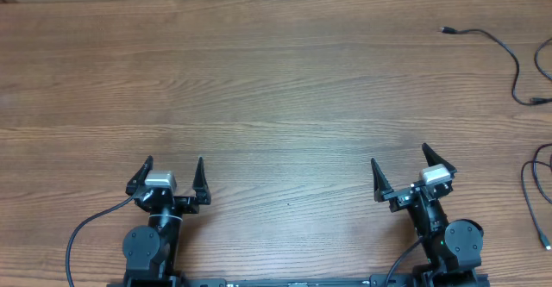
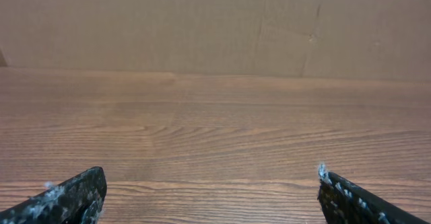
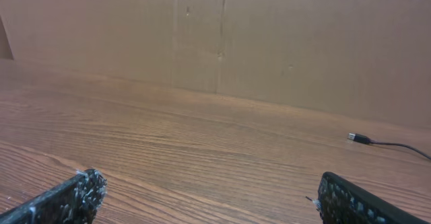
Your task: Untangle cables
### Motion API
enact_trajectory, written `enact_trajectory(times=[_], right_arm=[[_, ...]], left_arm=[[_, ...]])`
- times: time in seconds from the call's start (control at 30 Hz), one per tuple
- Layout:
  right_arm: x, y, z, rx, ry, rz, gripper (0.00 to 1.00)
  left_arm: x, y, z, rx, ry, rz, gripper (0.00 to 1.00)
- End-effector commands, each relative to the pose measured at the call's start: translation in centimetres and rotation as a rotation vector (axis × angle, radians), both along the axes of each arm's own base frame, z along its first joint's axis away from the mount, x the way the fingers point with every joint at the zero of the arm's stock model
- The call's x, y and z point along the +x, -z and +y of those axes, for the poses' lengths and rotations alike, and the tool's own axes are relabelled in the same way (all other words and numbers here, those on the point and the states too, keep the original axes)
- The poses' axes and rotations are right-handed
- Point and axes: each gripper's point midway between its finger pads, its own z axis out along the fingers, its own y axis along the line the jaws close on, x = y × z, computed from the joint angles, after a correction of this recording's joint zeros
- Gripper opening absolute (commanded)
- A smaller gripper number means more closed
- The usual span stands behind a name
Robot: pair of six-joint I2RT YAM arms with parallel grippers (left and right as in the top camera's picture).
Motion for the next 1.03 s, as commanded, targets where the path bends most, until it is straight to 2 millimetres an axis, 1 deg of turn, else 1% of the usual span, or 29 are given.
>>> enact_trajectory(times=[0.0, 1.0], right_arm=[[0.05, 0.25, -0.06, -0.007, 0.006, -0.002, 1.00], [0.05, 0.25, -0.06, -0.007, 0.006, -0.002, 1.00]], left_arm=[[0.00, 0.03, 0.38, 0.016, -0.018, -0.005, 1.00], [0.00, 0.03, 0.38, 0.016, -0.018, -0.005, 1.00]])
